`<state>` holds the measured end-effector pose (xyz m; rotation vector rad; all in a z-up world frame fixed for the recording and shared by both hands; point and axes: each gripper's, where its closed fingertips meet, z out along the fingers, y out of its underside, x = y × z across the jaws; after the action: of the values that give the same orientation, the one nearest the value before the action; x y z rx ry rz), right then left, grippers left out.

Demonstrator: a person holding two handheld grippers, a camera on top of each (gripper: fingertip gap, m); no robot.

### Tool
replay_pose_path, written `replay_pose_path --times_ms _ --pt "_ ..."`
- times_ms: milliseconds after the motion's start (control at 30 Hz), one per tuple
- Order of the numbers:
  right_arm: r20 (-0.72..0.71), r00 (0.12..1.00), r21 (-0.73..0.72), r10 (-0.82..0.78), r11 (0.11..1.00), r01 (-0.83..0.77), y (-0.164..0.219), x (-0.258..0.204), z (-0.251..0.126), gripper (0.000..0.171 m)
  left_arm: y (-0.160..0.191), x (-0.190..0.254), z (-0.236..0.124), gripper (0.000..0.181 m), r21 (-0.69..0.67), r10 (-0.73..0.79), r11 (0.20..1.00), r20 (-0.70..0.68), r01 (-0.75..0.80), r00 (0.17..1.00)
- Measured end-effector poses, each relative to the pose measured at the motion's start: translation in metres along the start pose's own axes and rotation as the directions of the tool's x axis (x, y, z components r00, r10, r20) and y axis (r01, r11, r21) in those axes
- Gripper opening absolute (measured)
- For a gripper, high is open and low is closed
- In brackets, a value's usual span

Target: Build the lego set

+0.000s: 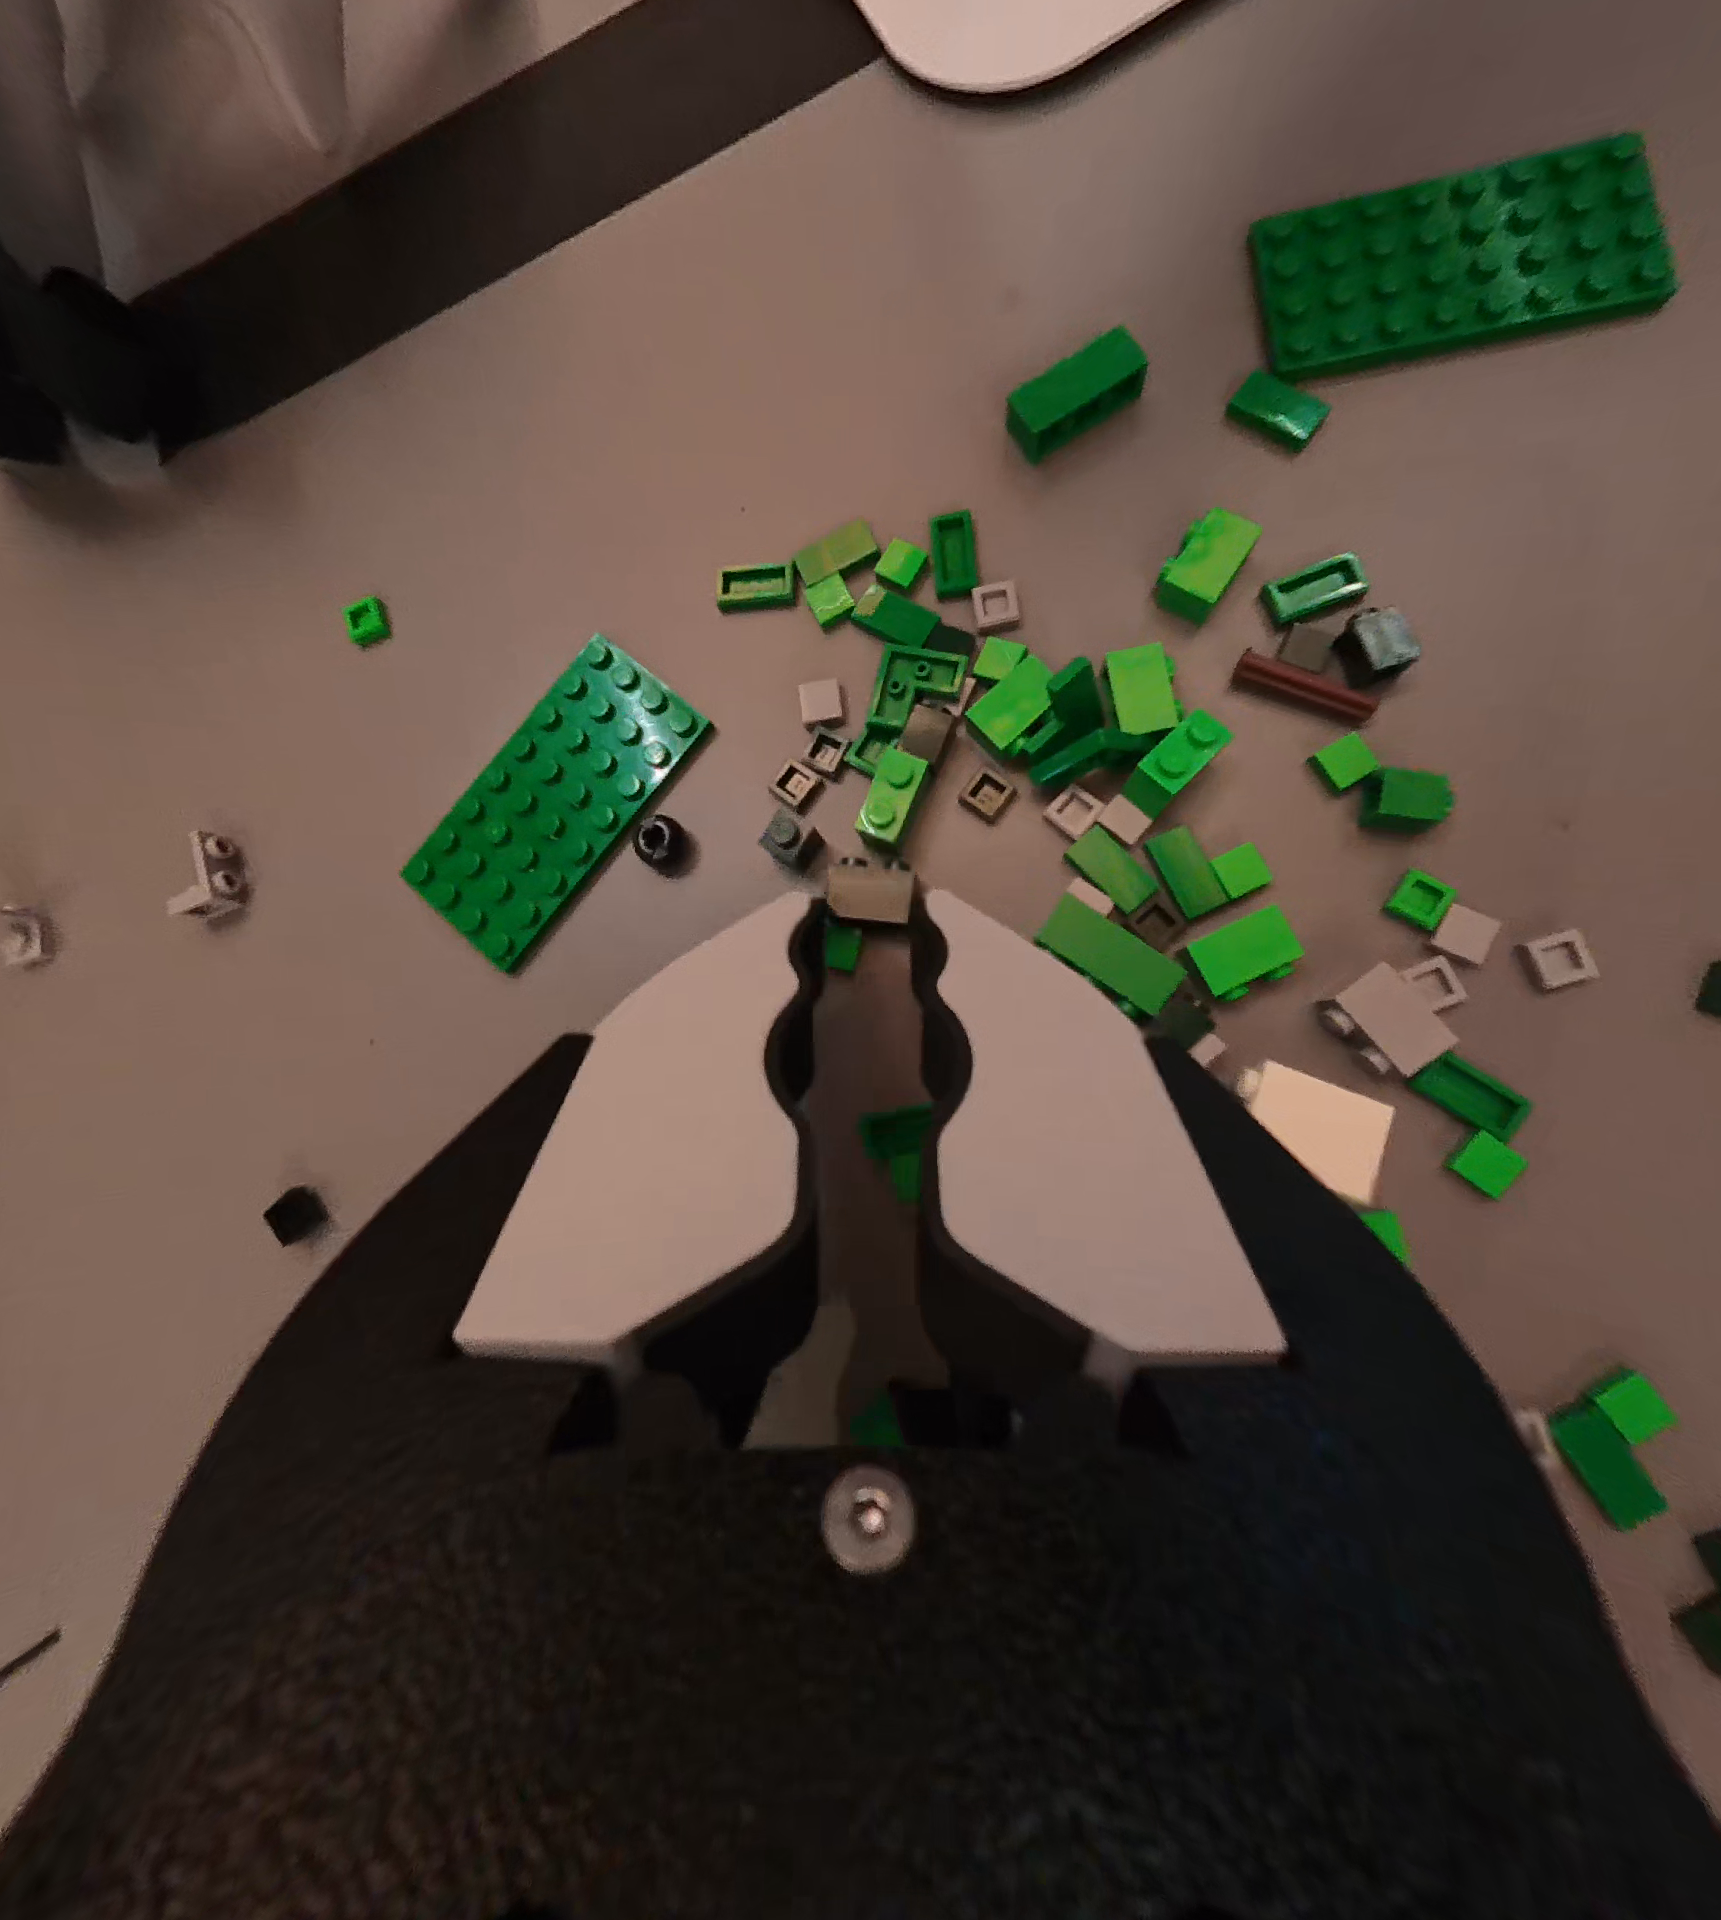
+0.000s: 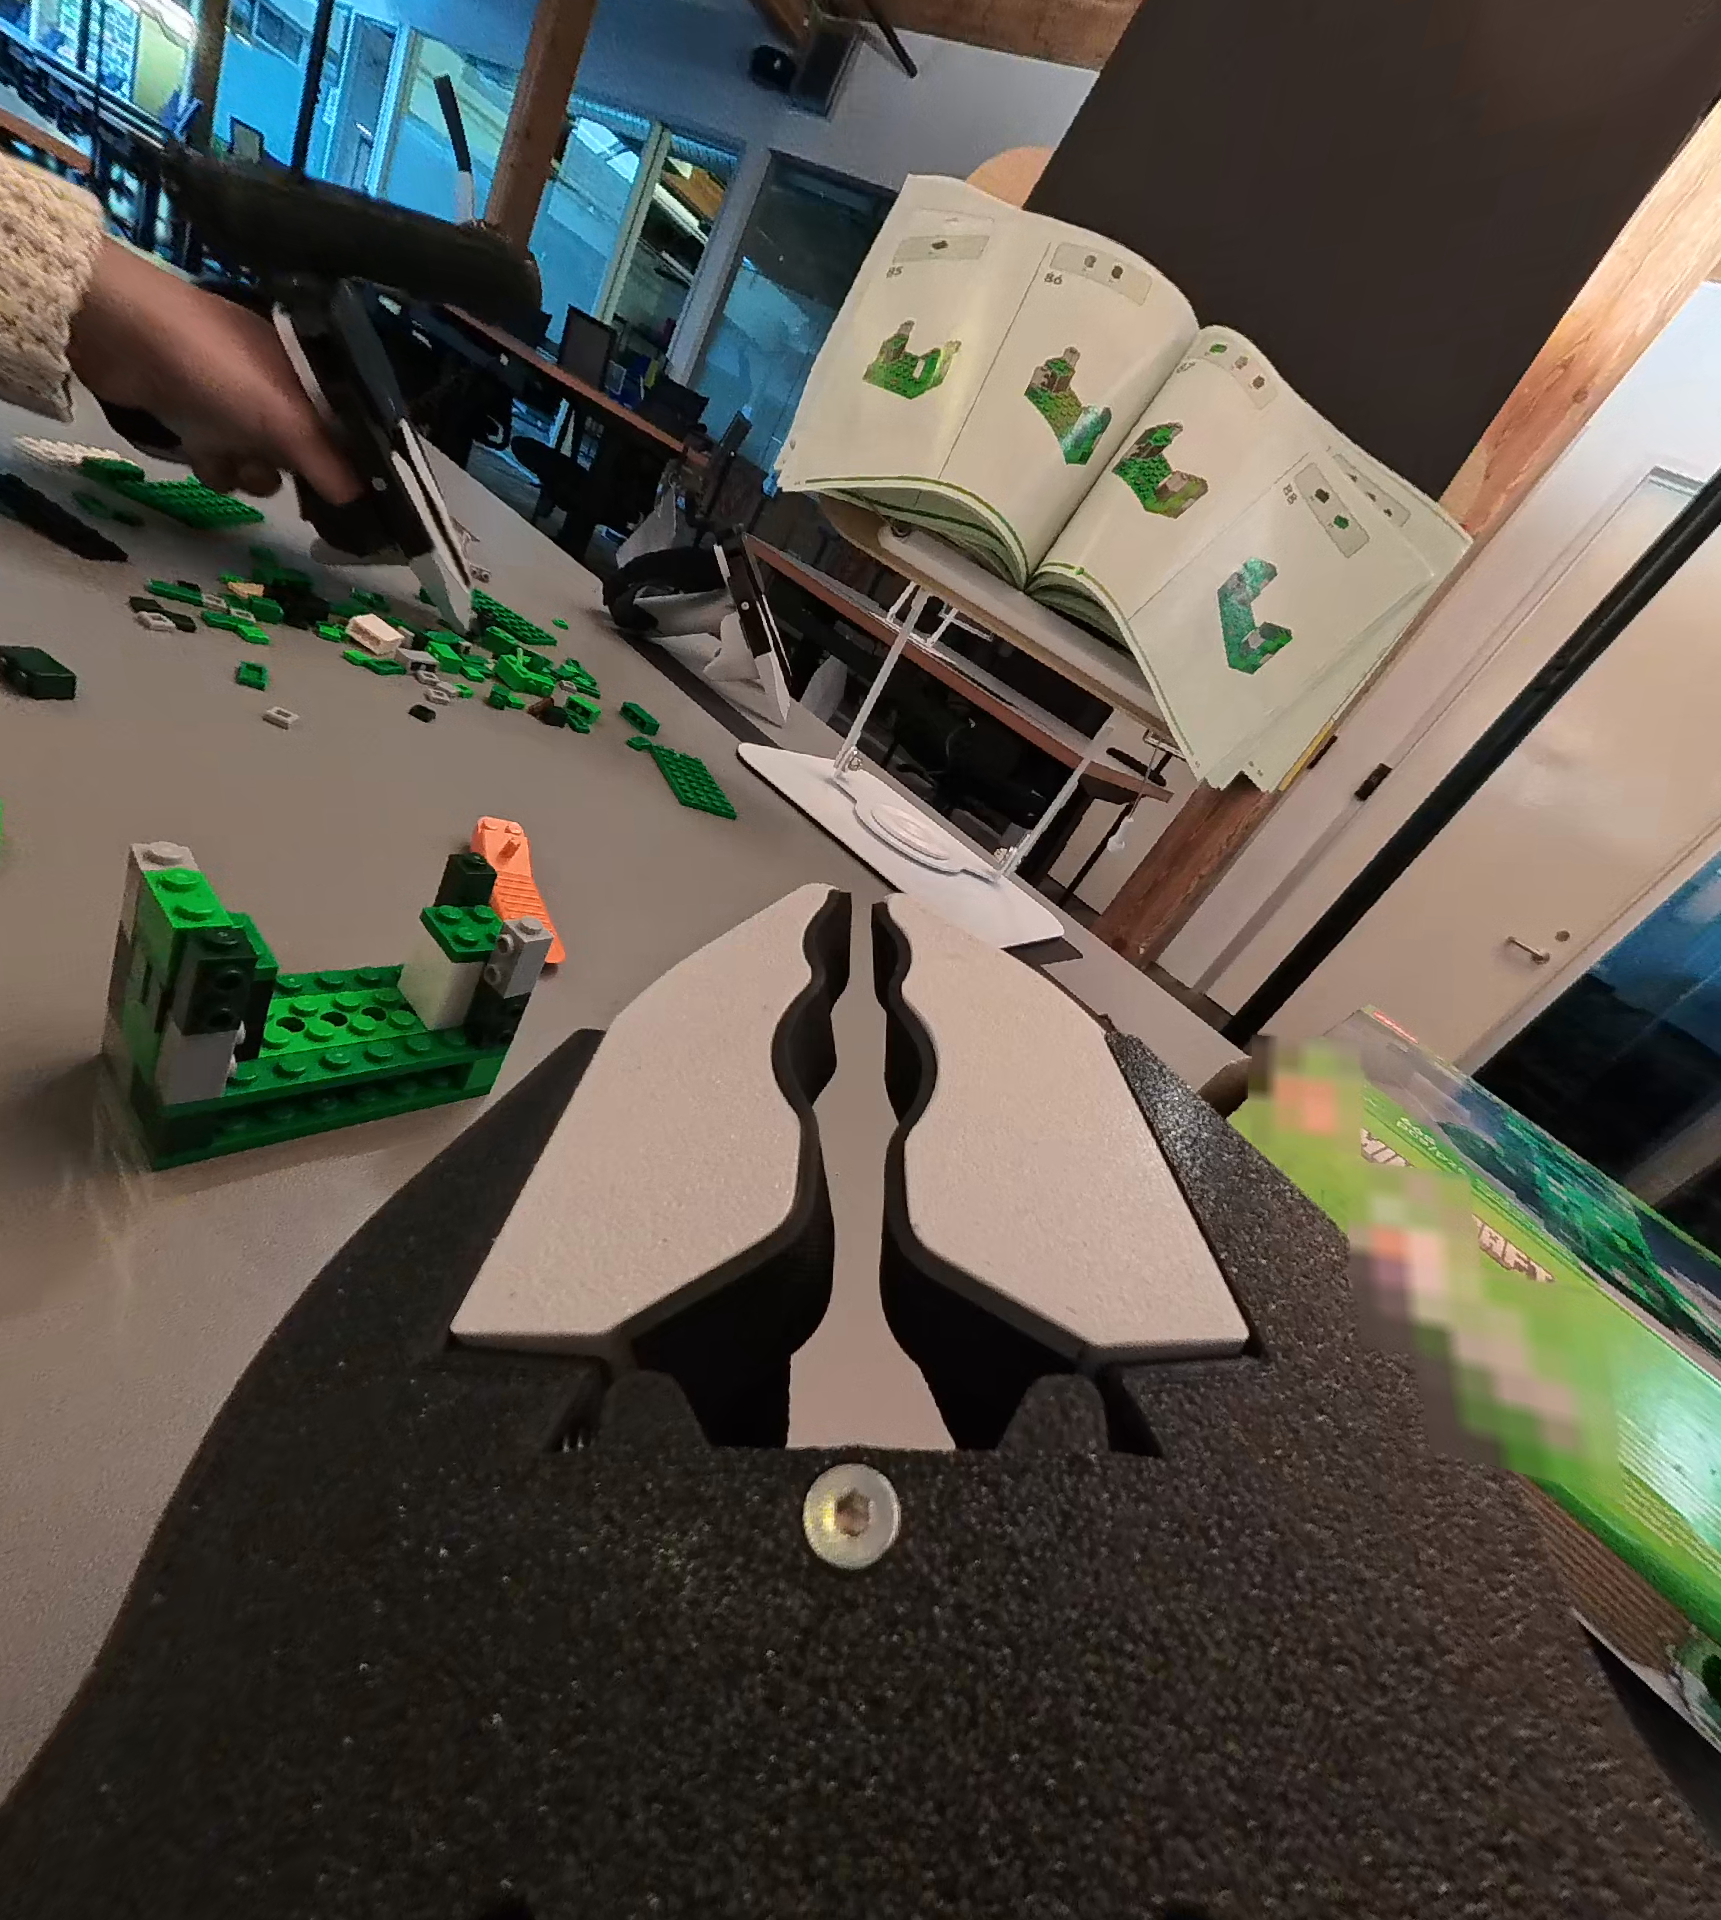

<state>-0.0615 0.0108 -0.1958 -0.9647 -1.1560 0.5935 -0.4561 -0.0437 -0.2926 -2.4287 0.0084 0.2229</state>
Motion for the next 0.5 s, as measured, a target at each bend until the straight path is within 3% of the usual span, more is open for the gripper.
replay_pose_path --times_ms 100,200,333,433,500 --pt "-0.002 1.0 0.0 0.002 1.0 -0.002 0.0 0.001 0.0 0.004 -0.019 0.026 -0.031 0.015 0.144 0.065 0.988 -0.061 -0.055 0.996" --pt "-0.003 1.0 -0.002 0.001 1.0 -0.001 0.001 0.001 0.001 0.004 -0.037 0.105 -0.083 0.015 0.332 0.263 0.927 -0.25 -0.172 0.932" --pt "-0.003 1.0 -0.005 -0.003 1.0 0.003 0.002 0.001 0.002 0.003 -0.013 0.208 -0.123 0.015 0.47 0.618 0.773 -0.405 -0.426 0.674" --pt "-0.001 1.0 -0.003 -0.007 1.0 0.007 0.001 0.0 0.001 0.003 0.017 0.254 -0.131 0.015 0.471 0.696 0.717 -0.51 -0.514 0.505" --pt "0.0 1.0 -0.002 -0.009 1.0 0.009 0.001 -0.001 0.001 0.003 0.031 0.267 -0.13 0.015 0.453 0.711 0.696 -0.547 -0.557 0.443"
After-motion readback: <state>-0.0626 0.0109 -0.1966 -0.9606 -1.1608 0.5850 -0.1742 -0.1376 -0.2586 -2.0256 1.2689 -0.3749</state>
